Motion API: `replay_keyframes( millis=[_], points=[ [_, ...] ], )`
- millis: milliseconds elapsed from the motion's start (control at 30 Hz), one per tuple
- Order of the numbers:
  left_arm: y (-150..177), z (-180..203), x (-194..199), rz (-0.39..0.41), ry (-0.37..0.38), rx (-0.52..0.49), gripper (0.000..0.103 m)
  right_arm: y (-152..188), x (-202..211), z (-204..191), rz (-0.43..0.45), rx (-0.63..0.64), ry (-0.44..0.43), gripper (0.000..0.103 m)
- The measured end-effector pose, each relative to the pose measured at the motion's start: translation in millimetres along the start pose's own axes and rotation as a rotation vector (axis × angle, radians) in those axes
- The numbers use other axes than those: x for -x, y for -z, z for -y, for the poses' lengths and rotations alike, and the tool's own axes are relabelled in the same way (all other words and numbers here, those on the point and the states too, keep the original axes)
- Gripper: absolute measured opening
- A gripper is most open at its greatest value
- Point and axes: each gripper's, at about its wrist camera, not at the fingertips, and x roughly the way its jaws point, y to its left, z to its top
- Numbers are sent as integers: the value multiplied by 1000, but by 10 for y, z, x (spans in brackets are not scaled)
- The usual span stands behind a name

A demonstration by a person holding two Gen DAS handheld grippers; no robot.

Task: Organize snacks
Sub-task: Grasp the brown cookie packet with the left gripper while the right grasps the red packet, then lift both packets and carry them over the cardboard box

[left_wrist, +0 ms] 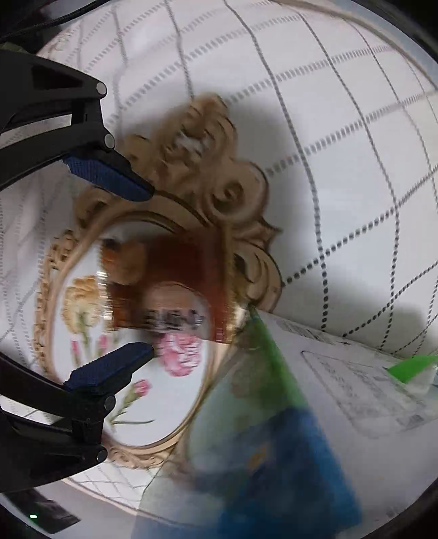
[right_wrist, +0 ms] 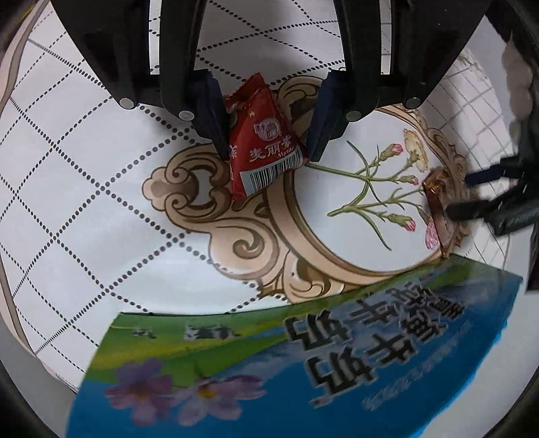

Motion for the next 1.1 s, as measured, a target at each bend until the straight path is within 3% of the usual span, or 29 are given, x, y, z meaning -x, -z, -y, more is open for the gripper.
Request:
replay_keyframes(
  millis=[33, 67, 100, 267, 500, 900, 1100],
  points=[
    [-13, 8, -5, 22, -2, -7, 78, 8, -41, -78, -3, -4, 5, 48],
    [-7, 25, -1, 38, -14, -23, 63, 21, -48, -83, -7, -8, 11, 48],
    [23, 49, -4, 40, -19, -49, 54, 30, -74, -135, -8, -9, 14, 48],
    [494, 132, -62, 24, -67, -204, 54, 310, -127, -236, -57, 37, 17, 47],
    [1516, 270, -404, -119, -82, -393, 54, 986, -258, -313, -188, 112, 3, 47],
    [1752, 459, -612, -122, -131, -427, 55, 1218, -443, -350, -207, 103, 22, 48],
    [1874, 510, -401, -92, -110, -420, 54, 1176, -340, -367, -190, 118, 17, 45]
  ],
)
